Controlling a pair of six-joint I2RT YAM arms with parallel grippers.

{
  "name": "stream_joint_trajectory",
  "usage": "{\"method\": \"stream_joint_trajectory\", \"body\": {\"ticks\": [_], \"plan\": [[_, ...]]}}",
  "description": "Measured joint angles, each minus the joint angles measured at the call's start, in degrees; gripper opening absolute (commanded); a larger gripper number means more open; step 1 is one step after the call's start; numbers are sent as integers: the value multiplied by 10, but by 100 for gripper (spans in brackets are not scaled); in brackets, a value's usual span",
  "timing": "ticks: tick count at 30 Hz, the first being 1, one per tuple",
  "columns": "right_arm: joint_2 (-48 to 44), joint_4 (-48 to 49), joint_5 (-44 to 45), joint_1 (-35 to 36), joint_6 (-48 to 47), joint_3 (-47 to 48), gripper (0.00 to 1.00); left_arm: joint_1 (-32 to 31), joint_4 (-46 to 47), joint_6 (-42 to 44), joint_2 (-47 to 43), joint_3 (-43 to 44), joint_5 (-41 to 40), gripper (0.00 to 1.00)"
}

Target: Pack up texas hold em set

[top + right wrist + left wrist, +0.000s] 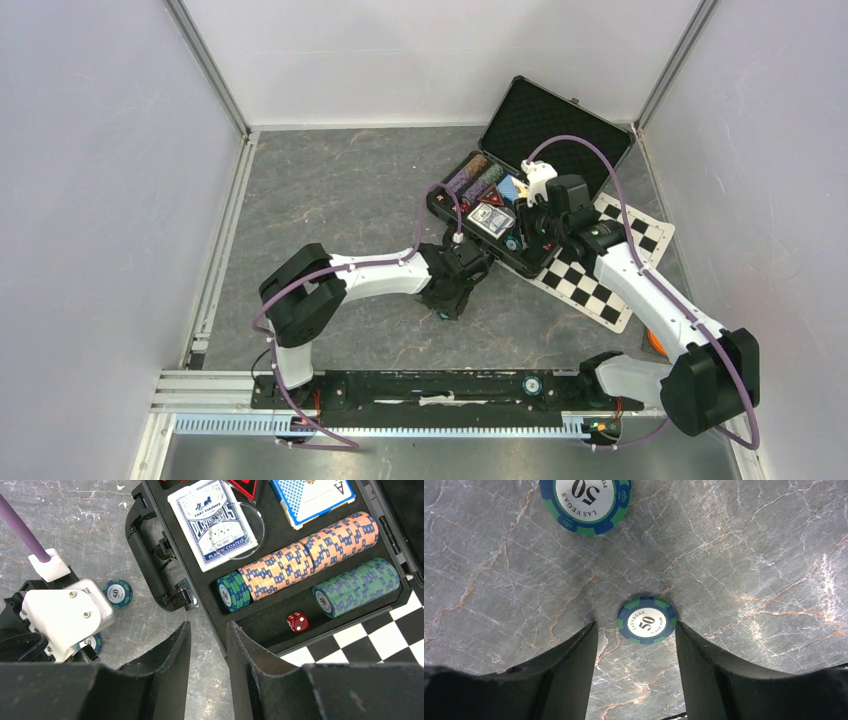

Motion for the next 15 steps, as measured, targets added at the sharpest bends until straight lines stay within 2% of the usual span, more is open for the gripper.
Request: {"method": "stream_joint_trajectory", "body": {"ticks": [10, 15], "plan": [[-15, 2, -10, -1, 17, -12, 37, -10, 15, 0, -9, -15, -17, 62], [-16, 2, -14, -1, 20, -13, 37, -10, 18, 0, -9, -15, -17, 52]]}}
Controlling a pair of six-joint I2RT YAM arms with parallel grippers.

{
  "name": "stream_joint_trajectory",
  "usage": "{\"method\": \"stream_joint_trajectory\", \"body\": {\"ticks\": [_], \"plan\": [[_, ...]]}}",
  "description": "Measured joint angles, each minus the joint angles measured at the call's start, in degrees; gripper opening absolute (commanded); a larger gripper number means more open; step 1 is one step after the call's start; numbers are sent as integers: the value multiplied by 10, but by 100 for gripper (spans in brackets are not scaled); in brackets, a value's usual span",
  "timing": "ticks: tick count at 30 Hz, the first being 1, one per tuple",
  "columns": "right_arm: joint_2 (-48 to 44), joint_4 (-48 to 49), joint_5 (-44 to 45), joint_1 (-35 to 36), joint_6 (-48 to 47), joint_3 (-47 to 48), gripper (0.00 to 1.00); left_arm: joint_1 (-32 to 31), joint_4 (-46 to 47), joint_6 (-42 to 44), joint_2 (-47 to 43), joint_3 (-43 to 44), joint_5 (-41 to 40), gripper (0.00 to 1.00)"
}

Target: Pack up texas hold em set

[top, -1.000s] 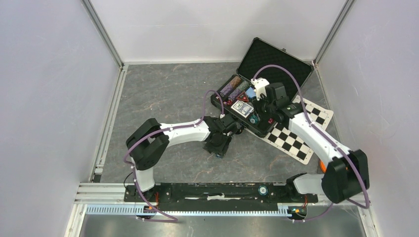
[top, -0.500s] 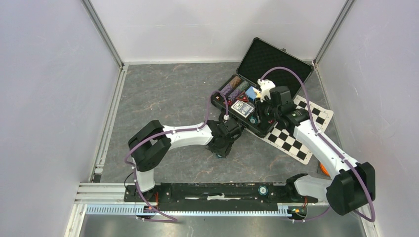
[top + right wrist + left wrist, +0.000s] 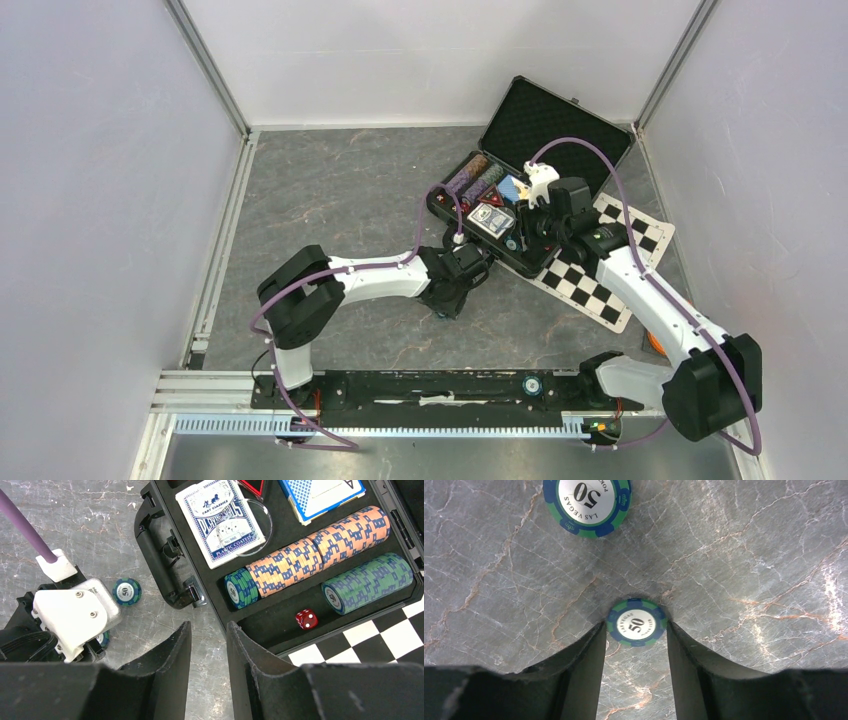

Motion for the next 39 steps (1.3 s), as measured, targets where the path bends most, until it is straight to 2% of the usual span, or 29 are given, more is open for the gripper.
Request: {"method": "stream_joint_trajectory", "body": {"ticks": [7, 16, 22, 27, 39], "plan": [[-4, 0, -4, 0, 2, -3, 37, 0, 5, 0, 0, 0, -1, 47], [-6, 0, -6, -4, 4, -4, 36, -2, 0, 6, -5, 1, -13, 46], [-6, 0, -10, -6, 4, -4, 36, 3, -38, 22, -13, 56, -19, 47], [-6, 0, -11, -9, 5, -4, 36, 28, -47, 44, -13, 98, -19, 47], [-5, -2, -14, -16, 6, 0, 36, 88, -43, 83, 9, 119, -14, 47]]}}
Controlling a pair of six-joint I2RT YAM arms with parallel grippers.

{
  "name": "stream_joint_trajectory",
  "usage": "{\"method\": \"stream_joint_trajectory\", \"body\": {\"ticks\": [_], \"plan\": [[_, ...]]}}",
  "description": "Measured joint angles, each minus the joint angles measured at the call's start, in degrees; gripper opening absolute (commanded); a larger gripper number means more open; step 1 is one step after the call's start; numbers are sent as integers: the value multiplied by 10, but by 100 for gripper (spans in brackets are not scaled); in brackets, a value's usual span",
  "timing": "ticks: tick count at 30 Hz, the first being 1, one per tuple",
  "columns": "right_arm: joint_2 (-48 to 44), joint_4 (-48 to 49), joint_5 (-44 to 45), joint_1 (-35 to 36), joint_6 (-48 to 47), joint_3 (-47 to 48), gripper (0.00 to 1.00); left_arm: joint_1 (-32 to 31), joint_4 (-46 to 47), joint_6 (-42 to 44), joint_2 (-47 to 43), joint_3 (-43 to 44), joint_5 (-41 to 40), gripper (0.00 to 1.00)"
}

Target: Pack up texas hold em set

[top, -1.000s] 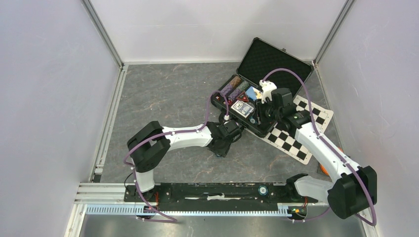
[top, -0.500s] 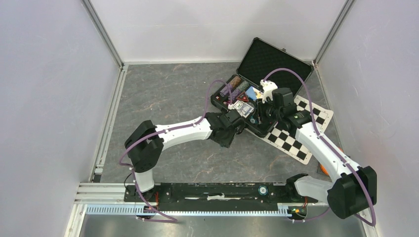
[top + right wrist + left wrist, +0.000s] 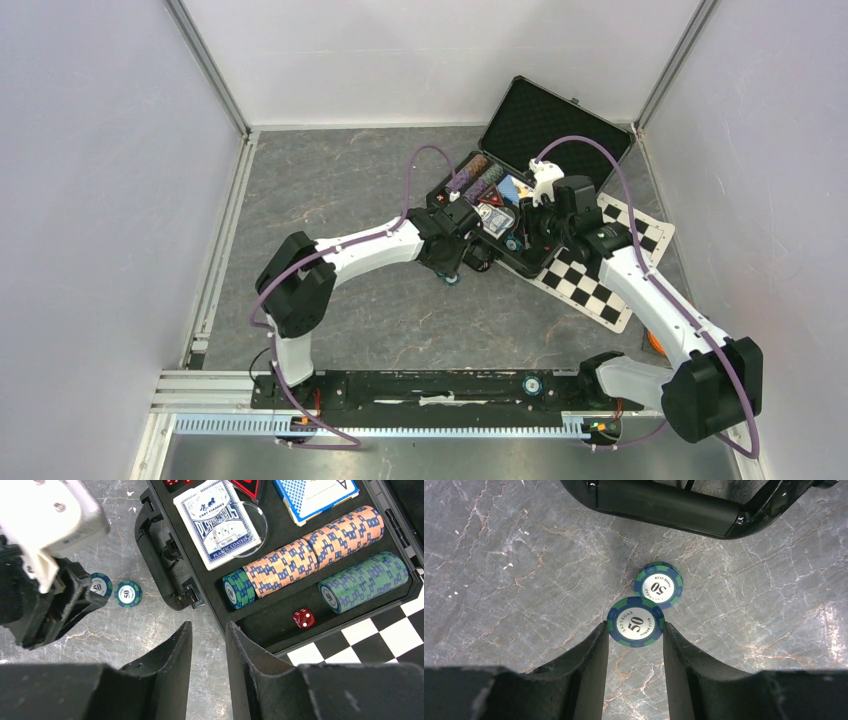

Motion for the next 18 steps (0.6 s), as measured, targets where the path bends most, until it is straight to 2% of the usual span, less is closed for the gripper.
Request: {"method": "stream_joint_trajectory", "body": {"ticks": [18], "plan": [[5, -3, -1, -4, 2, 6, 36, 2, 33, 17, 50, 11, 32, 47]]}}
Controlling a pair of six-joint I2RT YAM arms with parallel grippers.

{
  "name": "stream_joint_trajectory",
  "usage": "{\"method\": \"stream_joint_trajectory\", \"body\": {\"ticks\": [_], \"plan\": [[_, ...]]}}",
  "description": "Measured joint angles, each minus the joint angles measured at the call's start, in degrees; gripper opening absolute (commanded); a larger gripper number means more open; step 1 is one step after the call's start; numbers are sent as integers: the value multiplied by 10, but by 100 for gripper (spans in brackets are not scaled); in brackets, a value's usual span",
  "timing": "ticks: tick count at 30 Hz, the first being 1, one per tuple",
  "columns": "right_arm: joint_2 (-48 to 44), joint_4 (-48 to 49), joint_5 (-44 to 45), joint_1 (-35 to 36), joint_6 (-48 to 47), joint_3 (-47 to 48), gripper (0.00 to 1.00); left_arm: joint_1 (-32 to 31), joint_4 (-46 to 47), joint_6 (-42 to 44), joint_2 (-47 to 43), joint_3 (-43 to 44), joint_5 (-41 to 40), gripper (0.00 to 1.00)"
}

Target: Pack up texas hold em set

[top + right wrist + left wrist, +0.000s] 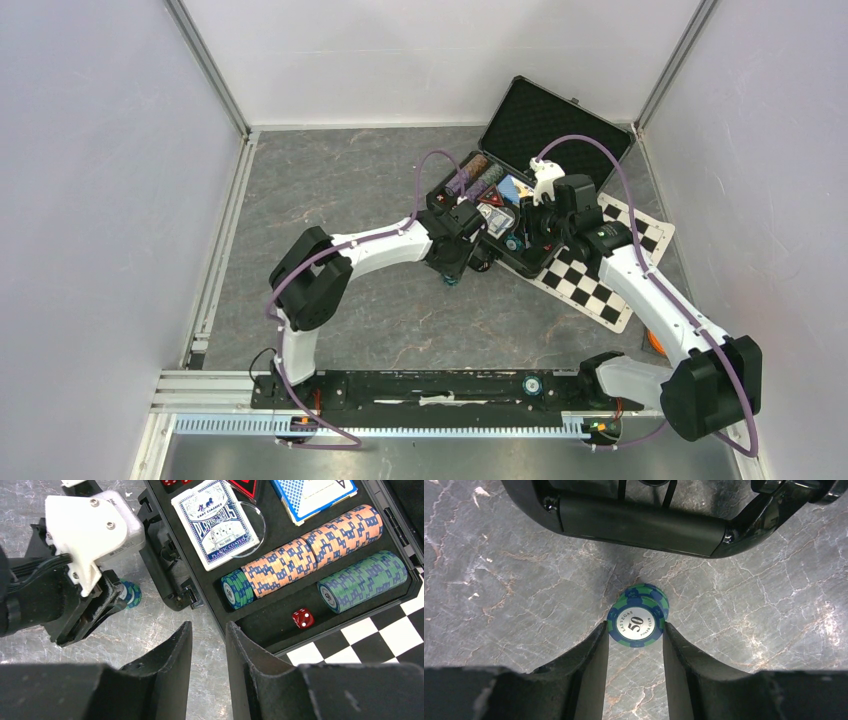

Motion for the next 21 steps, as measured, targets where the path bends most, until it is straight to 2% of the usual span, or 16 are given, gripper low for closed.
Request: {"method": "stream_joint_trajectory", "body": {"ticks": [4, 11, 15, 21], "plan": [[0, 0, 0, -1, 0, 0, 36, 0, 6, 0, 12, 0, 2, 51], [1, 0, -1, -3, 1, 0, 36, 0, 8, 12, 19, 0, 2, 73], [1, 0, -3, -3, 3, 0, 37, 0, 8, 13, 19, 0, 2, 76], [2, 0, -5, -3, 4, 0, 37, 0, 8, 14, 19, 0, 3, 74]]}}
